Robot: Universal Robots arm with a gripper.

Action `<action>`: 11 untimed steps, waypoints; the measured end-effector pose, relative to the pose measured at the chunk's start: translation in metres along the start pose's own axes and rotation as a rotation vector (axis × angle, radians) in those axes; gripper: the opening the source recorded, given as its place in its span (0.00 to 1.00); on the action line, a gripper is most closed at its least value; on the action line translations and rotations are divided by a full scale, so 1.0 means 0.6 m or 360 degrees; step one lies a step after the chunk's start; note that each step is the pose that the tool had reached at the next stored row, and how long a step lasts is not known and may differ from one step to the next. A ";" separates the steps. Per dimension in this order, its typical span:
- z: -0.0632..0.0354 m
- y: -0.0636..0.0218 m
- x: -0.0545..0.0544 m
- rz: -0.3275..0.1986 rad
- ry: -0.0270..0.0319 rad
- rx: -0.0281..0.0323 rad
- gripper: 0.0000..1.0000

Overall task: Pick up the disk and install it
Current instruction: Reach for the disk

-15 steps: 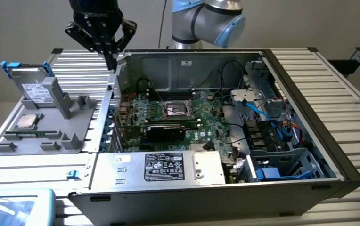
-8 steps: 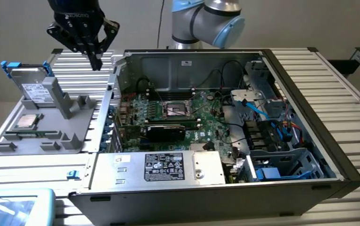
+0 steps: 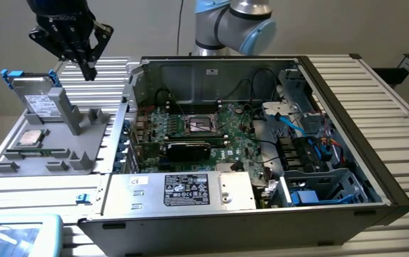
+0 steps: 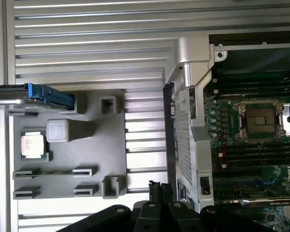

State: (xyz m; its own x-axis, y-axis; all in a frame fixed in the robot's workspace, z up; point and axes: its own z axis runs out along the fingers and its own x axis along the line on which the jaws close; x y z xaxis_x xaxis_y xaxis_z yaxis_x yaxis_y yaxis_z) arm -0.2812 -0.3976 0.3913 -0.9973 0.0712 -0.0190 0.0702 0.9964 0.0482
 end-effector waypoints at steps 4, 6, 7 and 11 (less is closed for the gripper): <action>0.002 0.013 0.026 0.0000 0.00000 0.00038 0.11; 0.003 0.023 0.034 0.0000 -0.00005 0.00062 0.11; 0.004 0.028 0.037 0.0000 -0.00003 0.00082 0.11; 0.006 0.045 0.043 0.0000 0.00023 0.00157 0.11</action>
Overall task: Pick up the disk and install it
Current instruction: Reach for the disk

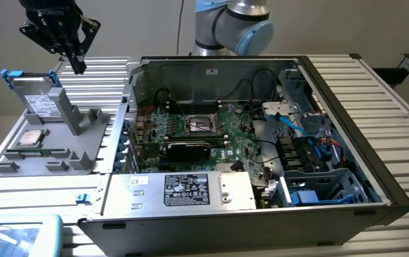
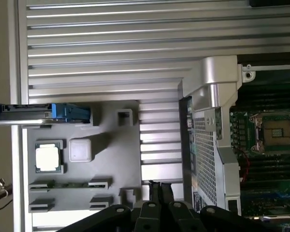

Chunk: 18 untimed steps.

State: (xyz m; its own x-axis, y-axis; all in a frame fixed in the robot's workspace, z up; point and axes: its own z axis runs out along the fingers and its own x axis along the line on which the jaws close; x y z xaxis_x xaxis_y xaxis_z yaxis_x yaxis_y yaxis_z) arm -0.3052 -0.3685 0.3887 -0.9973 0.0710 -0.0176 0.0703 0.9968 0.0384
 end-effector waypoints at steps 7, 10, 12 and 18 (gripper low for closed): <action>0.002 0.005 0.017 0.0000 0.00005 0.00005 0.11; 0.002 0.008 0.023 0.0000 0.00017 0.00012 0.11; 0.003 0.008 0.027 0.0000 0.00018 0.00011 0.11; 0.003 0.012 0.042 0.0000 0.00020 0.00025 0.11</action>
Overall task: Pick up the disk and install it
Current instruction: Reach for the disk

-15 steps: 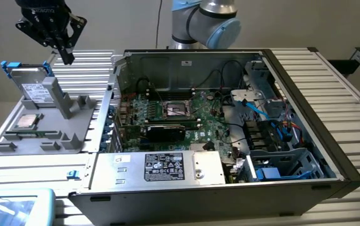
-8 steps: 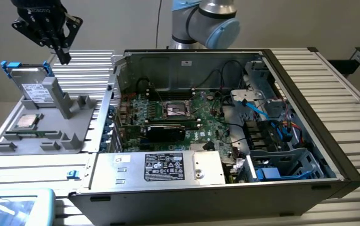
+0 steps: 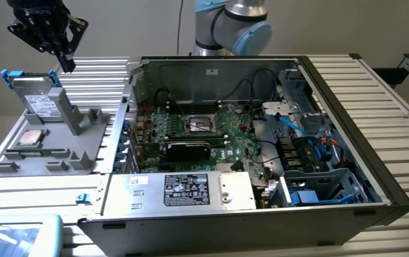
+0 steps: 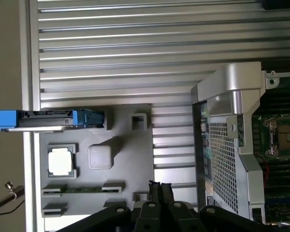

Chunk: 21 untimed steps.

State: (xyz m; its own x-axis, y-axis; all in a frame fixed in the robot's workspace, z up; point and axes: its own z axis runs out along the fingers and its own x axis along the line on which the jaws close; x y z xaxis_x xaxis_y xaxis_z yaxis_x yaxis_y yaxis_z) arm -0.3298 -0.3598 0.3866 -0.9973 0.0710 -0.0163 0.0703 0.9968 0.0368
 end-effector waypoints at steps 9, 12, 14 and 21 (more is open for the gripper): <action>0.000 -0.001 0.051 0.0000 -0.00002 0.00013 0.11; 0.000 -0.002 0.073 -0.0001 0.00000 0.00013 0.11; 0.000 -0.001 0.088 -0.0001 -0.00001 0.00017 0.11; 0.001 0.014 0.132 -0.0002 -0.00006 0.00082 0.11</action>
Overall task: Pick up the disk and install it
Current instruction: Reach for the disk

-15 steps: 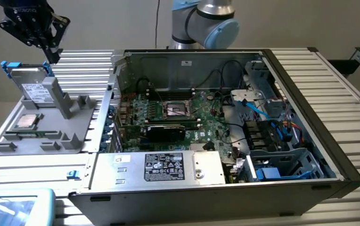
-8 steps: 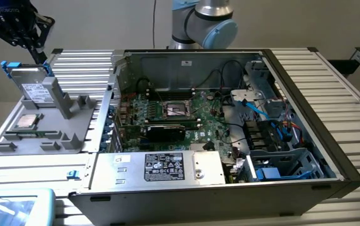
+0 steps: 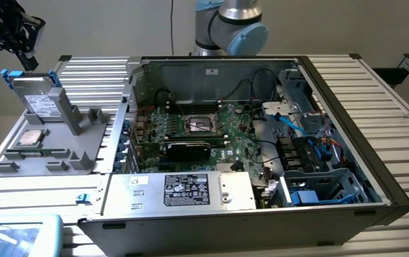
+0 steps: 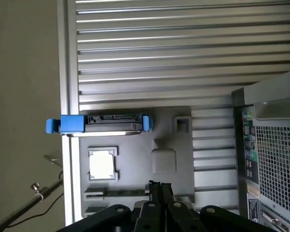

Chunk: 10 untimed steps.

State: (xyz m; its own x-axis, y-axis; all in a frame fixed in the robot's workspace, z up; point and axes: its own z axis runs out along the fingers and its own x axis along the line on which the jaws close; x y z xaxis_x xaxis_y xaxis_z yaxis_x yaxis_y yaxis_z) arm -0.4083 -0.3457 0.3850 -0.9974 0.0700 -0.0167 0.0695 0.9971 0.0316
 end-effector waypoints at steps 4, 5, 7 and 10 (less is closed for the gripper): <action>0.001 0.018 0.015 0.0000 -0.00004 0.00051 0.11; 0.001 0.023 0.019 0.0000 -0.00004 0.00061 0.11; 0.001 0.032 0.026 0.0000 -0.00005 0.00078 0.11; 0.001 0.045 0.040 0.0000 -0.00004 0.00092 0.11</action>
State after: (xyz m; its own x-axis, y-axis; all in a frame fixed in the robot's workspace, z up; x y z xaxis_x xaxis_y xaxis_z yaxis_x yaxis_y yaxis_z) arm -0.4304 -0.3172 0.3847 -0.9974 0.0700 -0.0170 0.0696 0.9972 0.0258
